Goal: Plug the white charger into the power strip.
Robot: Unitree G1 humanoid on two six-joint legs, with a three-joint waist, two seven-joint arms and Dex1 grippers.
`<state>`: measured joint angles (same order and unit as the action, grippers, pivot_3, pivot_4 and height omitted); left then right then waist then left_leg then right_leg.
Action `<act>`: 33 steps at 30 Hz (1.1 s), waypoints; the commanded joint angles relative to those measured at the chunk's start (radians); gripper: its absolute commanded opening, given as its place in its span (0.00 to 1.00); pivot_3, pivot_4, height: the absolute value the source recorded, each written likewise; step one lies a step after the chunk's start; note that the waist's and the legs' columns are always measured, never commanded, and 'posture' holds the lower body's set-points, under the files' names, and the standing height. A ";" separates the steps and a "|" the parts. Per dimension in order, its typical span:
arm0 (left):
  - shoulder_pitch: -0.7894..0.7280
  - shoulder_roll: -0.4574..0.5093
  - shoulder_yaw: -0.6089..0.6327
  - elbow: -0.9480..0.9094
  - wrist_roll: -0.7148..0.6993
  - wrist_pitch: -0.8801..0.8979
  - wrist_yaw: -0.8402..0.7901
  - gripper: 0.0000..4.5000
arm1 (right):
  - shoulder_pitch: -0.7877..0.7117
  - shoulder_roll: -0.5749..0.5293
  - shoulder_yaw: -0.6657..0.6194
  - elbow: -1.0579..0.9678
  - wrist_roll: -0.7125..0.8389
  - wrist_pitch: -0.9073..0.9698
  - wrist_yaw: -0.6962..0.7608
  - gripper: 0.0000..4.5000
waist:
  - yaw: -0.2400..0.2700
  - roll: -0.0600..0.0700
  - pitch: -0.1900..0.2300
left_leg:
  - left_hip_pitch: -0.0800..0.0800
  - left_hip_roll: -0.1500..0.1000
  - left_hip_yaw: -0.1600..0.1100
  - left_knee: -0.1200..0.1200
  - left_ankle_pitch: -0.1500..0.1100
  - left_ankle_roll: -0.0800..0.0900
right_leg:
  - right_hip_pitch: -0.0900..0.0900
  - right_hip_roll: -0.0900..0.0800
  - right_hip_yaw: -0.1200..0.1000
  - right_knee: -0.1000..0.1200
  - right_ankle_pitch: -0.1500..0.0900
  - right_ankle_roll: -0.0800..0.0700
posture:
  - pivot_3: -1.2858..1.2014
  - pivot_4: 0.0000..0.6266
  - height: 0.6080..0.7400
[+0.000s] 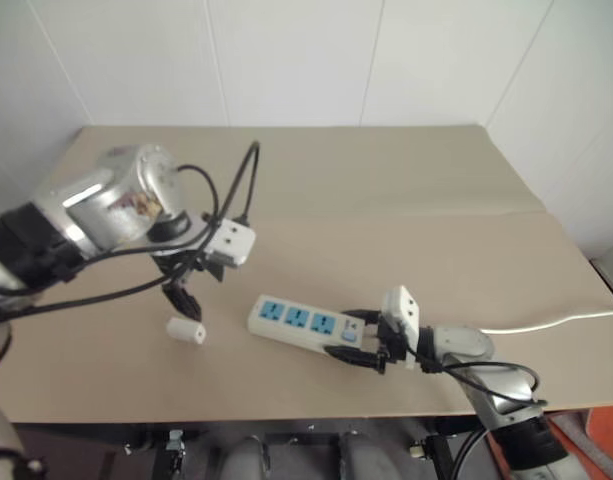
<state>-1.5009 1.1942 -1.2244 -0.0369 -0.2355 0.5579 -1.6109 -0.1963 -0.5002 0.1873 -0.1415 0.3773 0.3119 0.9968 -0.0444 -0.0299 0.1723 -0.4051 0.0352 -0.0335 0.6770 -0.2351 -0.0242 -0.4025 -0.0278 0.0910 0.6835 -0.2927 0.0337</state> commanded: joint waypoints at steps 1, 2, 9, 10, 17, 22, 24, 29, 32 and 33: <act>-0.014 0.004 -0.047 -0.022 0.057 0.026 -0.003 0.99 | 0.018 -0.015 -0.003 -0.037 0.009 0.040 -0.004 0.77 | 0.001 0.000 0.000 | 0.000 0.000 0.000 0.000 0.000 0.000 | 0.000 0.000 0.000 0.000 0.000 0.000 | 0.52 0.24 1.00; -0.002 0.003 -0.042 -0.025 0.073 0.025 -0.003 0.99 | 0.020 -0.017 -0.003 -0.040 0.008 0.044 -0.005 0.77 | 0.002 0.000 0.000 | 0.000 0.000 0.000 0.000 0.000 0.000 | 0.000 0.000 0.000 0.000 0.000 0.000 | 0.52 0.24 1.00; 0.029 0.026 -0.058 -0.086 0.105 0.078 -0.003 0.99 | 0.031 -0.018 -0.001 -0.055 0.009 0.060 -0.008 0.77 | 0.002 0.000 0.000 | -0.001 0.000 0.000 0.000 0.000 0.000 | 0.000 0.000 0.001 0.000 0.000 0.000 | 0.52 0.24 1.00; 0.039 0.027 -0.055 -0.093 0.112 0.082 -0.003 0.99 | 0.032 -0.016 0.001 -0.056 0.008 0.061 -0.010 0.77 | 0.002 0.000 0.000 | -0.001 0.000 0.000 0.001 0.000 0.000 | 0.000 0.000 0.001 0.000 0.000 0.000 | 0.52 0.24 1.00; 0.164 0.011 -0.010 -0.079 0.265 0.096 -0.003 0.99 | 0.040 -0.008 0.003 -0.061 0.011 0.074 -0.026 0.77 | 0.002 0.000 0.000 | 0.000 0.000 0.001 0.001 0.000 0.000 | 0.000 0.001 0.001 0.000 0.000 0.000 | 0.52 0.24 1.00; 0.238 -0.048 0.052 -0.020 0.359 0.101 -0.003 0.99 | 0.046 -0.012 -0.002 -0.069 0.012 0.082 -0.032 0.77 | 0.003 0.000 0.000 | 0.000 0.000 0.001 0.001 0.000 0.000 | 0.000 0.000 0.001 0.000 0.000 0.000 | 0.52 0.24 1.00; 0.253 -0.058 0.068 -0.019 0.368 0.105 -0.003 0.99 | 0.050 -0.015 -0.005 -0.073 0.013 0.083 -0.034 0.77 | 0.003 0.000 0.000 | 0.000 0.000 0.001 0.001 0.000 0.000 | 0.000 0.001 0.001 0.000 0.000 0.000 | 0.52 0.24 1.00; 0.284 -0.072 0.092 -0.036 0.377 0.113 -0.003 0.99 | 0.061 -0.022 -0.011 -0.089 0.019 0.089 -0.043 0.77 | 0.003 0.000 0.000 | -0.001 0.000 0.001 0.001 0.000 0.001 | 0.000 0.000 0.001 0.000 0.000 0.000 | 0.52 0.24 1.00; 0.311 -0.083 0.104 -0.036 0.391 0.111 -0.003 0.99 | 0.065 -0.025 -0.012 -0.094 0.023 0.093 -0.048 0.77 | 0.003 0.000 0.000 | -0.001 0.000 0.000 0.001 0.000 0.001 | 0.000 0.000 0.001 0.000 0.000 0.000 | 0.52 0.24 1.00; 0.323 -0.089 0.107 -0.036 0.399 0.111 -0.003 0.99 | 0.067 -0.026 -0.013 -0.098 0.024 0.093 -0.048 0.77 | 0.003 0.000 0.000 | 0.000 0.000 0.000 0.001 0.000 0.001 | 0.000 0.000 0.001 0.000 0.000 0.000 | 0.52 0.24 1.00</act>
<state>-1.1851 1.1051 -1.1485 -0.0620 0.1422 0.6604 -1.6108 -0.1421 -0.5110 0.1841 -0.2096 0.3977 0.3863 0.9502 -0.0413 -0.0299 0.1723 -0.4054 0.0351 -0.0330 0.6776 -0.2353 -0.0237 -0.4023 -0.0274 0.0919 0.6836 -0.2926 0.0336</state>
